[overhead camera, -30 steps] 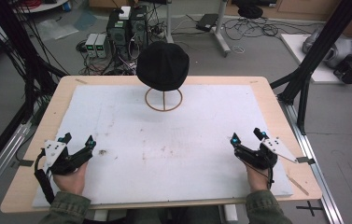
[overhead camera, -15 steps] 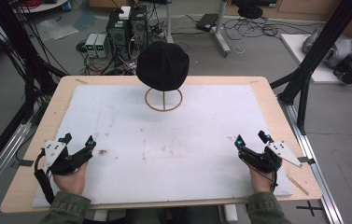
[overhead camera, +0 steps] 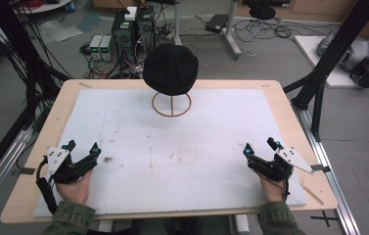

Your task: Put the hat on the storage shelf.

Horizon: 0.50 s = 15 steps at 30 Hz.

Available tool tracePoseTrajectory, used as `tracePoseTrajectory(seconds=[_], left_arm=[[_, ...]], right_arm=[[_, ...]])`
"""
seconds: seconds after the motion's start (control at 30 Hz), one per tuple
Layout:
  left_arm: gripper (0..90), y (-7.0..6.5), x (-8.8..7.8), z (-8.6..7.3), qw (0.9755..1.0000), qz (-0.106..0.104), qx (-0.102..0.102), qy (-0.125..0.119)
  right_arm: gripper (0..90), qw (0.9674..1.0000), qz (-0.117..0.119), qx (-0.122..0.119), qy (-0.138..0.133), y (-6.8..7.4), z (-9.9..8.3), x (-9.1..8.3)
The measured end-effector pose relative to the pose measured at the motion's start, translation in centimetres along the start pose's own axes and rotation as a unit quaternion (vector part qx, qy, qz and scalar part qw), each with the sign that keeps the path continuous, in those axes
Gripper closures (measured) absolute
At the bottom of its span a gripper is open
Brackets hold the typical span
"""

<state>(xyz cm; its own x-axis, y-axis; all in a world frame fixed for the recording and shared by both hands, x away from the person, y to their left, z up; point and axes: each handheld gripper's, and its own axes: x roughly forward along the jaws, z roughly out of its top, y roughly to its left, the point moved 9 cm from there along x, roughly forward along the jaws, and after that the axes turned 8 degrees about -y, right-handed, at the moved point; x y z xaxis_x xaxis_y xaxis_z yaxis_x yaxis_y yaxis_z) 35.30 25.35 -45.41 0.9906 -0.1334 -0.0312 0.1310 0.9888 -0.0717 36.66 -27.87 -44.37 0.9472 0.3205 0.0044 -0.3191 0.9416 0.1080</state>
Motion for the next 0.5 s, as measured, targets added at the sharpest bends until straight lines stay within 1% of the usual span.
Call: tracePoseTrajectory(seconds=[0.03, 0.07, 0.17, 0.3, 0.4, 0.47, 0.5], left_arm=[[20.7, -0.01, 0.04, -0.01, 1.0, 0.0, -0.002, -0.001], [20.7, -0.02, 0.06, -0.02, 1.0, 0.0, -0.003, 0.0], [20.8, -0.02, 0.07, 0.0, 1.0, 0.001, -0.004, -0.002], [20.8, -0.01, 0.03, 0.02, 1.0, 0.0, -0.004, -0.002], [20.8, 0.01, 0.05, -0.01, 1.0, 0.002, -0.004, -0.001], [20.8, 0.01, 0.05, 0.01, 1.0, 0.001, -0.005, -0.002], [20.8, 0.01, 0.04, 0.01, 1.0, 0.001, -0.005, -0.002]], right_arm=[[10.7, 1.0, 0.002, -0.005, 0.0, 0.03, -0.01, 0.03], [10.7, 1.0, 0.003, -0.002, 0.002, 0.16, -0.05, 0.01], [10.7, 0.9999, 0.006, -0.01, 0.0, 0.26, -0.01, -0.02], [10.6, 0.9999, 0.007, -0.009, 0.0, 0.27, -0.03, -0.01], [10.6, 0.9999, 0.01, -0.004, 0.003, 0.43, -0.07, -0.03], [10.7, 0.9999, 0.011, -0.008, 0.003, 0.46, -0.1, -0.02], [10.6, 0.9999, 0.012, -0.006, 0.005, 0.53, -0.14, -0.04]])
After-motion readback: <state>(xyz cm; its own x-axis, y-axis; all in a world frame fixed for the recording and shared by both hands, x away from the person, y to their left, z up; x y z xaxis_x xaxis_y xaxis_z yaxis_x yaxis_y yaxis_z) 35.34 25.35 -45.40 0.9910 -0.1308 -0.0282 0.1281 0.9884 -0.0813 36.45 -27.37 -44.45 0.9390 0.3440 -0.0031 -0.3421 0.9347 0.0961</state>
